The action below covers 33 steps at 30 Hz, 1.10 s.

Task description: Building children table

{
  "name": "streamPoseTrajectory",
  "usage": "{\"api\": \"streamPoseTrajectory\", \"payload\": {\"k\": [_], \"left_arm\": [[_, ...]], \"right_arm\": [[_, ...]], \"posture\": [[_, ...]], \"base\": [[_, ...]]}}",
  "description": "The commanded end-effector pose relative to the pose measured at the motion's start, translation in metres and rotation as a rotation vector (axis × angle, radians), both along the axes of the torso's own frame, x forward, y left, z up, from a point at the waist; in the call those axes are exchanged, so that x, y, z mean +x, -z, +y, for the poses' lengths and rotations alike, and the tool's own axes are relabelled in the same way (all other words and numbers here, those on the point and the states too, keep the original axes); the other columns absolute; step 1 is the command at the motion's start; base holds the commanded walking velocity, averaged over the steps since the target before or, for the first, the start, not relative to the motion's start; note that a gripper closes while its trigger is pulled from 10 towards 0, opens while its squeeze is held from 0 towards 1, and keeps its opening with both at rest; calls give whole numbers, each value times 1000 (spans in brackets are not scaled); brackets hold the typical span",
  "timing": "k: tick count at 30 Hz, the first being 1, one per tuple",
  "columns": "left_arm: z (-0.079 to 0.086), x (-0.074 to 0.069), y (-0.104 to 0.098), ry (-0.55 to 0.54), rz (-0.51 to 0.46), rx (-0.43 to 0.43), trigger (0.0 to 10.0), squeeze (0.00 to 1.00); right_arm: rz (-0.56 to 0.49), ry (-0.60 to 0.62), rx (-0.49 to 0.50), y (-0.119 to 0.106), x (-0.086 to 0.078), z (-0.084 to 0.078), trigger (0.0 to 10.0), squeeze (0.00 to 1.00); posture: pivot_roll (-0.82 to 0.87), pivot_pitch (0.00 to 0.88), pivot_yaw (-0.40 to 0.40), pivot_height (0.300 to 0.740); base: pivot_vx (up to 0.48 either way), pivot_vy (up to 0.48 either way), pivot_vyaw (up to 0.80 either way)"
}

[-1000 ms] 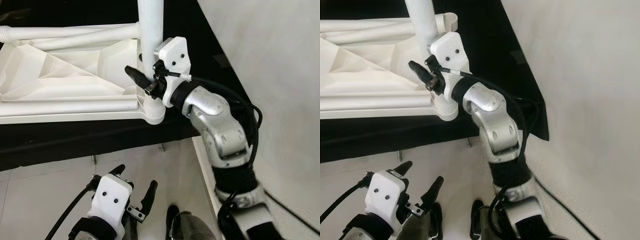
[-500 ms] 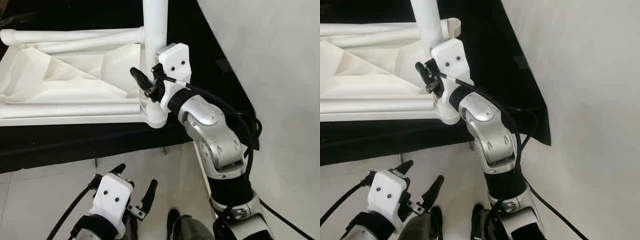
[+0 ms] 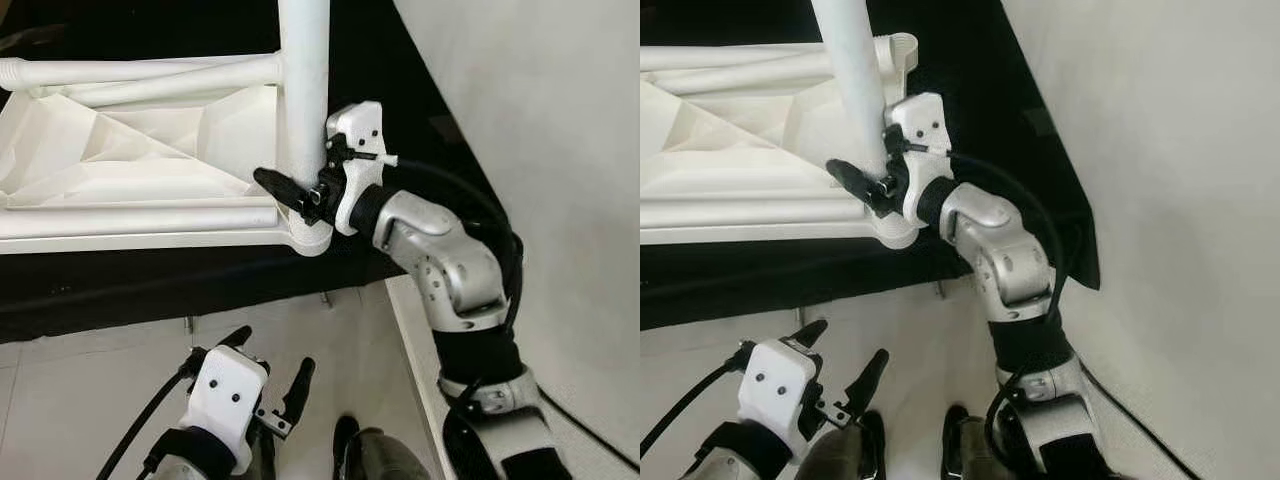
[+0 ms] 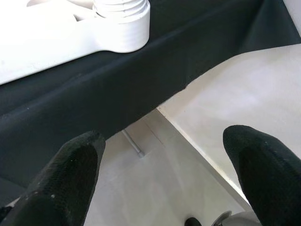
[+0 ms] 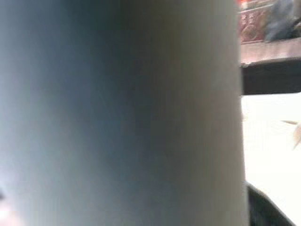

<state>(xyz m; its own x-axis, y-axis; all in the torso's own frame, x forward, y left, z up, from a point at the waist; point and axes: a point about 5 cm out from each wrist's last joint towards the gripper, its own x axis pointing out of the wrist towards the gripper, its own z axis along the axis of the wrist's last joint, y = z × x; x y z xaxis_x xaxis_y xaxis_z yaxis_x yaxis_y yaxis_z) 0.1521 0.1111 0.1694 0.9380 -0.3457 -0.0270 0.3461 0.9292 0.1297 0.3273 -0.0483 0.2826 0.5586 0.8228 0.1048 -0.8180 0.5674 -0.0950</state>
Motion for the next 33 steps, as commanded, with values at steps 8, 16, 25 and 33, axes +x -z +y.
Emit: {"api": "streamPoseTrajectory", "payload": {"k": [8, 16, 25, 33], "left_arm": [[-2, -1, 5, -11, 11, -8, 10000, 0], [-1, -2, 4, -16, 2, -5, 10000, 0], [1, -2, 4, -26, -7, 2, 10000, 0], [2, 3, 5, -36, -19, 16, 10000, 0]], "right_arm": [[-51, -348, -36, -12, 8, -6, 2980, 0], [-30, -419, -84, -6, 22, -12, 0, 0], [101, 174, -205, 47, 22, -24, 0, 0], [231, 473, -78, 83, -15, -4, 0, 0]], "posture": [[89, 271, -51, 740], [97, 273, -52, 740], [95, 288, -74, 740], [95, 270, -52, 740]], "base": [[0, 0, 0], [0, 0, 0], [0, 0, 0], [0, 0, 0]]}}
